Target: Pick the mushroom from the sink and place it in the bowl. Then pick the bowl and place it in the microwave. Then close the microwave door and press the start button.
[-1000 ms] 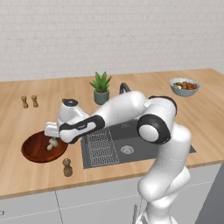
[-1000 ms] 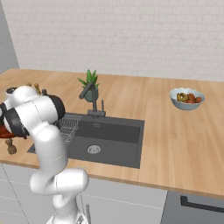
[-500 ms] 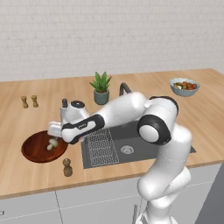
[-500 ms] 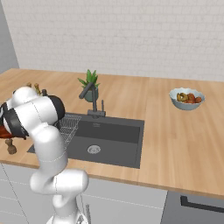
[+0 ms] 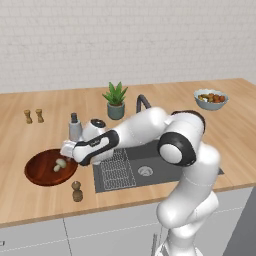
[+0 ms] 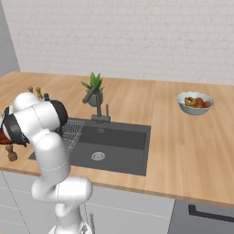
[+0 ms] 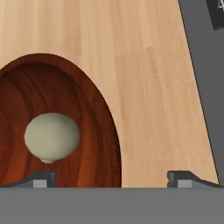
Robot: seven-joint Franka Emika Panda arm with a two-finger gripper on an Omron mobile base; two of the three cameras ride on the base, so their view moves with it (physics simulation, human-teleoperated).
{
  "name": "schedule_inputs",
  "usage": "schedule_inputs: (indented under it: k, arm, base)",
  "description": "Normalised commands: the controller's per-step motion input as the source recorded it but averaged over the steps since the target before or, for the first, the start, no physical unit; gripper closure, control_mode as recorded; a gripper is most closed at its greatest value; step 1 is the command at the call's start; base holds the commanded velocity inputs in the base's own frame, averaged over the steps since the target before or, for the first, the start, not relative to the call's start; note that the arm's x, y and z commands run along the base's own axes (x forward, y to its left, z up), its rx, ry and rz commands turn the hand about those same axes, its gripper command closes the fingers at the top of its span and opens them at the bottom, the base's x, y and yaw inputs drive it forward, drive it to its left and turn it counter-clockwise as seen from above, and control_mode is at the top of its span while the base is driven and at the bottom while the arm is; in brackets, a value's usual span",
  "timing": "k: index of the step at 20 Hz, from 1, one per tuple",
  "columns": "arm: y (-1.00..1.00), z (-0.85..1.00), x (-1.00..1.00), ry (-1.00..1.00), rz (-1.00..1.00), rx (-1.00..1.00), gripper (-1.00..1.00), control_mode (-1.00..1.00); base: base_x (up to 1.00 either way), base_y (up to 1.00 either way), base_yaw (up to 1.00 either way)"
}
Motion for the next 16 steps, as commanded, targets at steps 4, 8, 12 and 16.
schedule_inputs:
  k: [4,8,12,16]
  arm:
    - [0.13,-0.22,0.18,0.00,0.00,0.01,-1.00,-1.00]
    - [0.32,-0.14,0.18,0.00,0.00,0.01,-1.00,-1.00]
    - [0.50,-0.06,0.14,0.00,0.00,0.00,-1.00,-1.00]
    - [0.21,-0.03,0.00,0.00,0.00,0.00,1.00,-1.00]
  base:
    - [0.00,0.00,0.00]
    - [0.00,0.00,0.00]
    - [0.00,0.00,0.00]
    - [0.00,0.00,0.00]
